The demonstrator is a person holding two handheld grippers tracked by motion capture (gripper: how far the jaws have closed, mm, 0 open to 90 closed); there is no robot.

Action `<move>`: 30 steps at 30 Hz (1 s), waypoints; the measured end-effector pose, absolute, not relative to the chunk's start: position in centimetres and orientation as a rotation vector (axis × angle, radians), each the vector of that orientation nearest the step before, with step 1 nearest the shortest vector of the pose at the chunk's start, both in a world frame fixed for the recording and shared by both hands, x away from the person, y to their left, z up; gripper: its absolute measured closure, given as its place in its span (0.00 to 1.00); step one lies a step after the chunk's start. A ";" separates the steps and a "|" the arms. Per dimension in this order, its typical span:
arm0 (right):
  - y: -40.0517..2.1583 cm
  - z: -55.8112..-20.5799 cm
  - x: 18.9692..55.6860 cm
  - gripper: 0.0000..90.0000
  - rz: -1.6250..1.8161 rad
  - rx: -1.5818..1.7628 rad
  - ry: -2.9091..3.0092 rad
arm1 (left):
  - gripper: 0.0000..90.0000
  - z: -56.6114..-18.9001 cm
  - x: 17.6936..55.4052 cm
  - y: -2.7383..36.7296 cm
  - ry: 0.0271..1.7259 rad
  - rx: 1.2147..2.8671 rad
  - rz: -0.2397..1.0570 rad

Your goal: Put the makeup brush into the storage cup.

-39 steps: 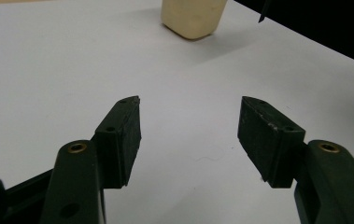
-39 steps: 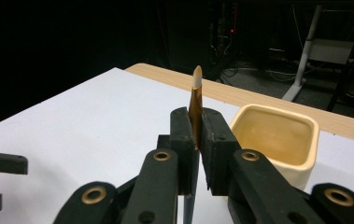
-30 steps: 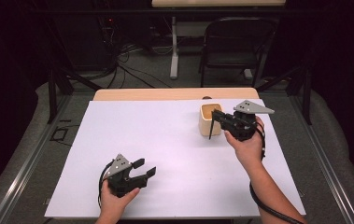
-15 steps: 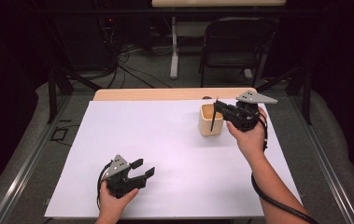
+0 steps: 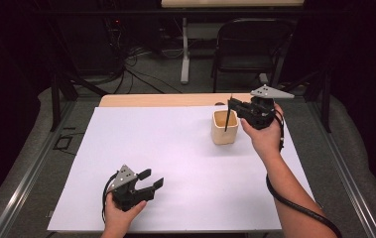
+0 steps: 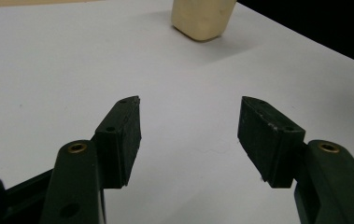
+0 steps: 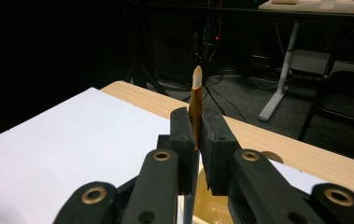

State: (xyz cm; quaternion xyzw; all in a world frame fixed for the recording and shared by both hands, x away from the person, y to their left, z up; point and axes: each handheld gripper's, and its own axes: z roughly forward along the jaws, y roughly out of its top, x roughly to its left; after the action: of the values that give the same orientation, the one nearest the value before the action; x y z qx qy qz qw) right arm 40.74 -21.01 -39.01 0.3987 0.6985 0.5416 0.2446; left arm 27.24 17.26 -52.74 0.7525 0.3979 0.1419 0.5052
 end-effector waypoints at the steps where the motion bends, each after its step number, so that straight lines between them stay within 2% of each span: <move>1: -21.0 -39.0 40.9 0.93 1.478 1.088 1.904 | 0.44 -52.7 27.2 17.3 0.961 1.814 0.342; 30: -21.8 -38.1 42.3 0.93 1.445 1.121 1.850 | 0.44 -52.7 27.3 17.1 0.957 1.816 0.339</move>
State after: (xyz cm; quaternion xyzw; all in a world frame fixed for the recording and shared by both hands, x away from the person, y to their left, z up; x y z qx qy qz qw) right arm 42.34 -21.78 -38.08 0.4154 0.6853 0.5354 0.2668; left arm 27.26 17.15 -52.75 0.7530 0.3968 0.1403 0.5058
